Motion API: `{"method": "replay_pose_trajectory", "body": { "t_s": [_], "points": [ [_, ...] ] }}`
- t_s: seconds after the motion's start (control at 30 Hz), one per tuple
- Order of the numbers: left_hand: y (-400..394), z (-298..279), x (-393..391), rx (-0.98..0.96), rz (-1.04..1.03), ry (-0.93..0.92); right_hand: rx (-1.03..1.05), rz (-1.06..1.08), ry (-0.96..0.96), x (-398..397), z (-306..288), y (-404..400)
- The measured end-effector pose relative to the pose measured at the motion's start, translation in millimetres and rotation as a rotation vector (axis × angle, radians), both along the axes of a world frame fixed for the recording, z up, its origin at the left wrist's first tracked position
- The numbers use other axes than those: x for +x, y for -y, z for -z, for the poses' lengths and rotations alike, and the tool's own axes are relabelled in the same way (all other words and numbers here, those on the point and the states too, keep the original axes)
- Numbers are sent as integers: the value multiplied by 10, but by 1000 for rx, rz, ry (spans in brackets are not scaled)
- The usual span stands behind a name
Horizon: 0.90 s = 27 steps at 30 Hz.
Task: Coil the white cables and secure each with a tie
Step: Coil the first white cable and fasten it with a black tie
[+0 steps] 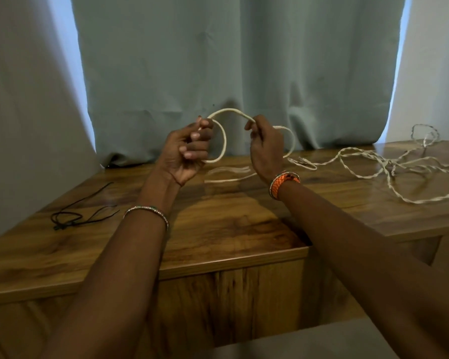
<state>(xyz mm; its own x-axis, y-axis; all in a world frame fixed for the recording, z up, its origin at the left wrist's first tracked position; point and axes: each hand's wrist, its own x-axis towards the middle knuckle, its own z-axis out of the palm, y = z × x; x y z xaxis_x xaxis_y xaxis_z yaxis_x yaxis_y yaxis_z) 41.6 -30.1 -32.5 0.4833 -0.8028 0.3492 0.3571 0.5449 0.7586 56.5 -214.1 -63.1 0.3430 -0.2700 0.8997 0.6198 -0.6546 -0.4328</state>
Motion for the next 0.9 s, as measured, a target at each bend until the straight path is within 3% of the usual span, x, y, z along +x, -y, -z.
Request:
{"method": "replay_pose_trajectory", "body": {
  "t_s": [0.13, 0.23, 0.3, 0.53, 0.6, 0.77, 0.9],
  "points": [
    [138, 30, -64, 104, -185, 139, -102, 124, -183, 1, 25, -81],
    [196, 88, -132, 167, -96, 184, -402, 288, -368, 28, 65, -122],
    [186, 125, -132, 224, -60, 233, -488, 358, -423, 36, 79, -125],
    [234, 135, -152, 180, -63, 339, -285, 366, -469, 12, 126, -48],
    [236, 103, -145, 137, -28, 292, -356, 388, -500, -33, 128, -69],
    [412, 150, -78, 99, -448, 191, -890, 381, -519, -317, 168, -325],
    [325, 139, 61, 91, -637, 155, -957, 336, -407, -589, 148, -304]
  ]
}}
